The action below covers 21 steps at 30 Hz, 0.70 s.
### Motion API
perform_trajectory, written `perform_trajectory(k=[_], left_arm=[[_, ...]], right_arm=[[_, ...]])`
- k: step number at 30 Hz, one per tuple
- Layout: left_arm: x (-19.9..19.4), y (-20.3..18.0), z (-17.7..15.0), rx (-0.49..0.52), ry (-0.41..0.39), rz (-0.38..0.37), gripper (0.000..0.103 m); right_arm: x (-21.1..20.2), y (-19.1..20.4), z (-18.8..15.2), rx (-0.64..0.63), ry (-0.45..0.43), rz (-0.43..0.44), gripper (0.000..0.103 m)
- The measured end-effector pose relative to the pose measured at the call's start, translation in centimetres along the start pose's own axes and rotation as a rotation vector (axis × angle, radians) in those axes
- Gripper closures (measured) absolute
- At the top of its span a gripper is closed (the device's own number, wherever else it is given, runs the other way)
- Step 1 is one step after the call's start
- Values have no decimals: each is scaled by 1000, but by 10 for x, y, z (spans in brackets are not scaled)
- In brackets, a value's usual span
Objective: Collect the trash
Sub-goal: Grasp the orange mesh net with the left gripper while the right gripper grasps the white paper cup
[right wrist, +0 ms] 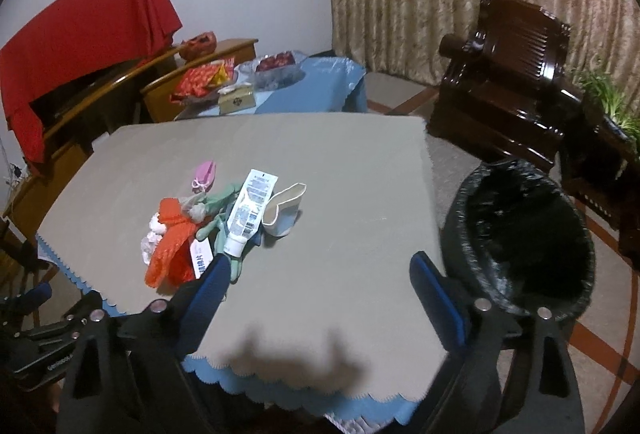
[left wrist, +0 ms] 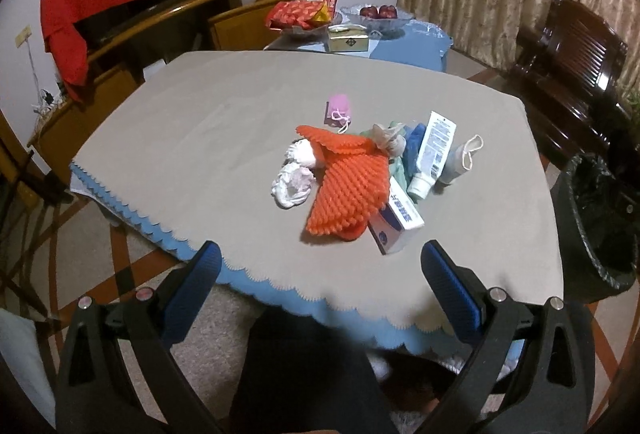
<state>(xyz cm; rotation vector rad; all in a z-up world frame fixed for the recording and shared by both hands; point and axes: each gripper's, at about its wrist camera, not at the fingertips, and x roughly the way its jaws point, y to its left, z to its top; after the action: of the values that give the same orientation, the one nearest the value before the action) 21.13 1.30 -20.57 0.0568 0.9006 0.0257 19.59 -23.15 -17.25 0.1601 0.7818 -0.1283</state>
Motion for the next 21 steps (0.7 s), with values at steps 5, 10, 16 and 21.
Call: perform_trajectory(k=[5, 10, 16, 21], left_arm=[[37, -6, 8, 19, 26, -2, 6], [71, -10, 14, 28, 64, -9, 6], [105, -14, 18, 40, 100, -21, 6], [125, -19, 21, 64, 114, -17, 6]], right_arm=[[43, 9, 10, 10, 37, 48, 25], [86, 22, 13, -5, 84, 74, 38], [128, 33, 12, -15, 126, 93, 42], [155, 35, 16, -5, 151, 102, 42]])
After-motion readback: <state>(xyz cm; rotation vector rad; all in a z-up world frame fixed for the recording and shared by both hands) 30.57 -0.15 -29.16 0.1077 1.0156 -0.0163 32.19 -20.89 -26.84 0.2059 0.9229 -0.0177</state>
